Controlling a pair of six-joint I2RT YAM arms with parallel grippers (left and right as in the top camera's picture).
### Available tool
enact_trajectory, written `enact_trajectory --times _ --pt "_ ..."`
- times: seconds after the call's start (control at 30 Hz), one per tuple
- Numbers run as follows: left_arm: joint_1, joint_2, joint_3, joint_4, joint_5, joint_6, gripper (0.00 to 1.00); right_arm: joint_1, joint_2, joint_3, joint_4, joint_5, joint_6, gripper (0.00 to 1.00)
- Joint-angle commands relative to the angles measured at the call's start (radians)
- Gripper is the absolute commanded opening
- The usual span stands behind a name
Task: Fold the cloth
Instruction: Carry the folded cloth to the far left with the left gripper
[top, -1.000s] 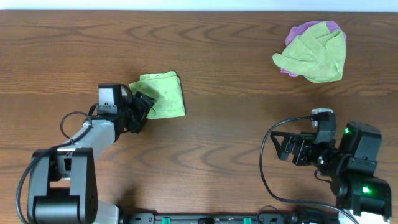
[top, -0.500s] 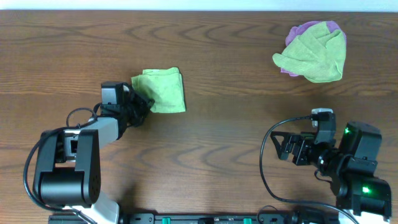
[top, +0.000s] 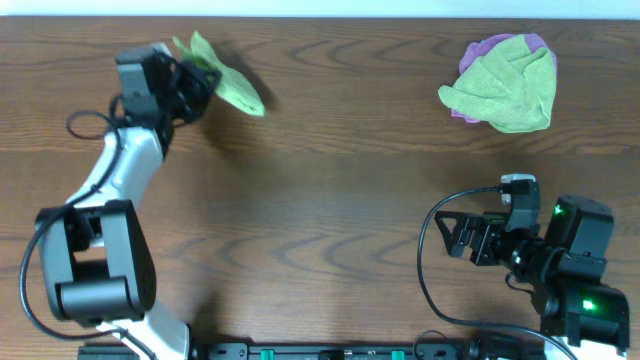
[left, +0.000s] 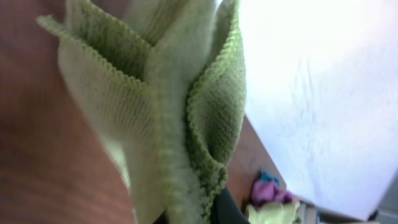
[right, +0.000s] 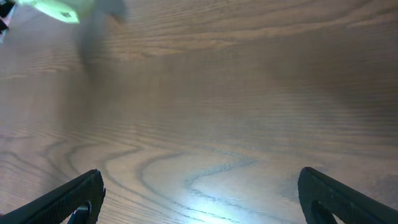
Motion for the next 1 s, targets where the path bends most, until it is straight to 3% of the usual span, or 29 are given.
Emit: enact_trajectory --times 0.0,0.37,0.87,0.97 --pt "0.022 0.09 0.112 -0.029 -0.016 0.071 0.06 -0.011 -0.002 -0.005 0.0 -0.018 -0.012 0.99" --pt "0.122 0.354 0.431 -0.106 0.042 0.116 0.06 -0.011 -0.002 -0.005 0.0 -0.018 -0.012 0.99" --pt "0.234 0.418 0.437 -0.351 0.01 0.369 0.06 -0.012 -0.002 -0.005 0.0 -0.018 -0.012 0.99" --pt "0.237 0.418 0.437 -0.373 -0.011 0.391 0.22 -0.011 -0.002 -0.005 0.0 -0.018 -0.012 0.99"
